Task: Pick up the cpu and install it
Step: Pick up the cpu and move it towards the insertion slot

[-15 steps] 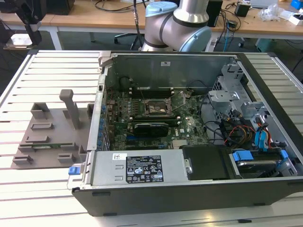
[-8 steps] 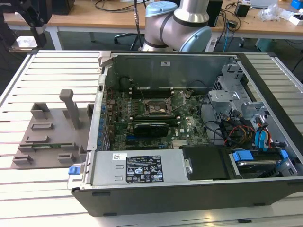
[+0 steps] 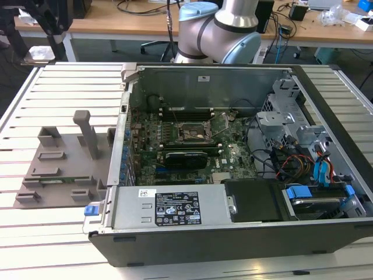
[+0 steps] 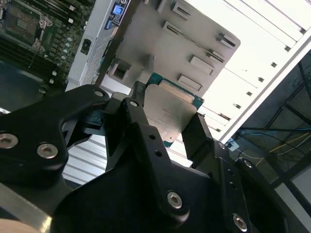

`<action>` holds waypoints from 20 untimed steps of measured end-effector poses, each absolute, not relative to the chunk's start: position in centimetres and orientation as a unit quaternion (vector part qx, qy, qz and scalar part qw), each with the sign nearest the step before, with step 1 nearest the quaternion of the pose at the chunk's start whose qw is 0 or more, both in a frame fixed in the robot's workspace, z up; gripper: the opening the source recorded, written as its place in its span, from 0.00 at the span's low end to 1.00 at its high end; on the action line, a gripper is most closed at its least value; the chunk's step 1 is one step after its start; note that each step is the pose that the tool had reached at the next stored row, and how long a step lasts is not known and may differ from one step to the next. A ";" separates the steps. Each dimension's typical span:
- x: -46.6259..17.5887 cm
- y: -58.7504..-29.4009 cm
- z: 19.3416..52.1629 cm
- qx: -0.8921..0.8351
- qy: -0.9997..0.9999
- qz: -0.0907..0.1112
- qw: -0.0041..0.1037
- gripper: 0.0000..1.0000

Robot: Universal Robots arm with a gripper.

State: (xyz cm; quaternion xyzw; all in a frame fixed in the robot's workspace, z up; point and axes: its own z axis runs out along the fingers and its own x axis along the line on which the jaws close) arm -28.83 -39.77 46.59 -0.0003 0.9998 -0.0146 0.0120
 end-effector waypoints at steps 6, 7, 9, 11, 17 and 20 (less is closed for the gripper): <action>-27.7 -39.8 46.5 0.000 1.000 -0.015 0.012 0.55; -27.3 -39.8 46.5 0.000 1.000 -0.015 0.012 0.55; -27.0 -39.8 46.5 0.000 1.000 -0.015 0.012 0.55; -26.3 -39.8 46.4 0.000 1.000 -0.015 0.012 0.55; -24.8 -39.8 46.3 0.000 1.000 -0.015 0.012 0.55; -24.1 -39.8 46.3 0.000 1.000 -0.015 0.012 0.55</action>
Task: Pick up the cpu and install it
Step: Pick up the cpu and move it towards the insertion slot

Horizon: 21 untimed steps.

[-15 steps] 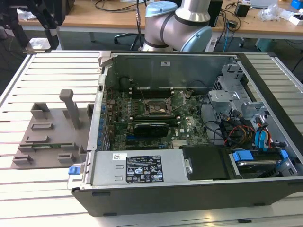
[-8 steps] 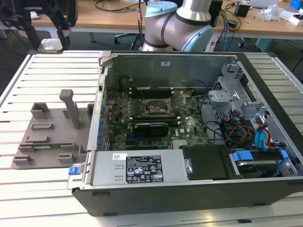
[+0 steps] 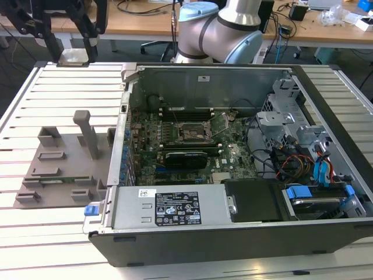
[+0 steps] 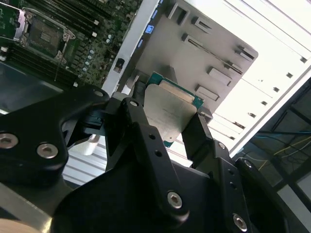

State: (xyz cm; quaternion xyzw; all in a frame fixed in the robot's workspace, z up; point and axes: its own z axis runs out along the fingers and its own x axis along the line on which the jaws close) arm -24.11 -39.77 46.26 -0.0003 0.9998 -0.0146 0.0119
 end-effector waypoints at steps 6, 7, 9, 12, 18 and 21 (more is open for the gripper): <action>-22.8 -39.8 46.2 0.000 1.000 -0.015 0.012 0.55; -22.6 -39.8 46.1 0.000 1.000 -0.015 0.012 0.55; -22.4 -39.8 46.1 0.000 1.000 -0.015 0.012 0.55; -22.0 -39.8 46.1 0.000 1.000 -0.015 0.012 0.55; -21.3 -39.8 46.0 0.000 1.000 -0.015 0.012 0.55; -20.8 -39.8 46.0 0.000 1.000 -0.015 0.012 0.55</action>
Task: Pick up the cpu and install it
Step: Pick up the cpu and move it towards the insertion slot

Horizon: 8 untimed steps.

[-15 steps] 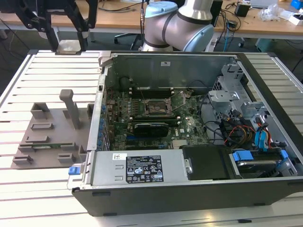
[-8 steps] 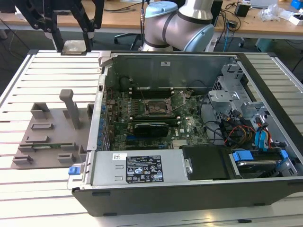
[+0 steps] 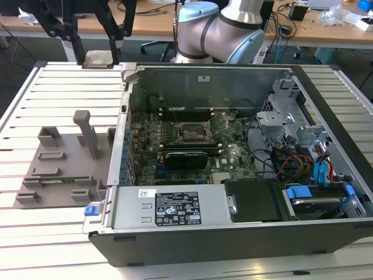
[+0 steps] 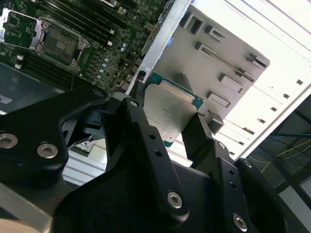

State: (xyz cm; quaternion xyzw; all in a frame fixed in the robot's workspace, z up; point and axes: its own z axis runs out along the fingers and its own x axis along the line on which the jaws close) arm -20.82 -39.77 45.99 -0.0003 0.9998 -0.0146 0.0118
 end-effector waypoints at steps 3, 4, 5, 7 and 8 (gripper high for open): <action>-20.4 -39.8 45.9 0.000 1.000 -0.015 0.012 0.55; -20.3 -39.8 45.9 0.000 1.000 -0.015 0.012 0.55; -20.2 -39.8 45.9 0.000 1.000 -0.015 0.012 0.55; -20.0 -39.8 45.8 0.000 1.000 -0.015 0.012 0.55; -19.9 -39.8 45.7 0.000 1.000 -0.015 0.012 0.55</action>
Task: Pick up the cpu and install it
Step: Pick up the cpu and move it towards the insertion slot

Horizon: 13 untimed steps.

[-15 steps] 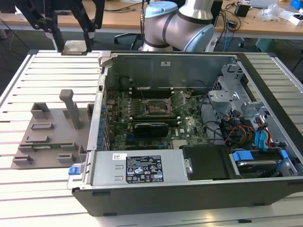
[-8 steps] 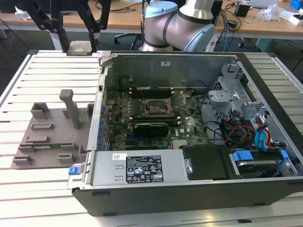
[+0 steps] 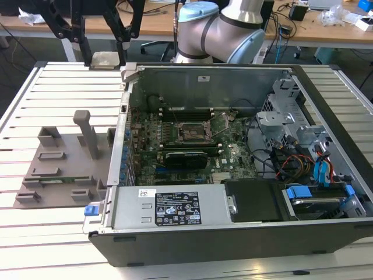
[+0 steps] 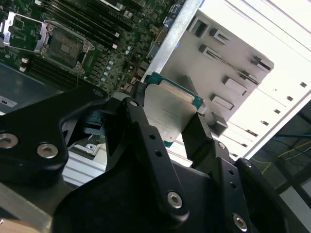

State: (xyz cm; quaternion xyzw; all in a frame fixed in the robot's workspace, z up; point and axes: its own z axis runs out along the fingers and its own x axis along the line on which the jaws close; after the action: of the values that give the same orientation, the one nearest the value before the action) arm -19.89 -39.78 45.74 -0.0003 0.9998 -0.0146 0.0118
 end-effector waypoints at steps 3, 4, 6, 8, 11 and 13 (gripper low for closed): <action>-19.5 -39.8 45.6 0.000 1.000 -0.015 0.012 0.55; -19.3 -39.8 45.5 0.000 1.000 -0.015 0.012 0.55; -19.1 -39.8 45.4 0.000 1.000 -0.015 0.012 0.55; -18.6 -39.8 45.0 0.000 1.000 -0.015 0.012 0.55; -18.0 -39.8 44.4 0.000 1.000 -0.015 0.011 0.55; -17.5 -39.8 43.9 0.000 1.000 -0.015 0.011 0.55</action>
State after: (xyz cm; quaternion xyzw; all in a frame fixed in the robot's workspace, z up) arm -17.51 -39.78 43.95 -0.0004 0.9998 -0.0146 0.0110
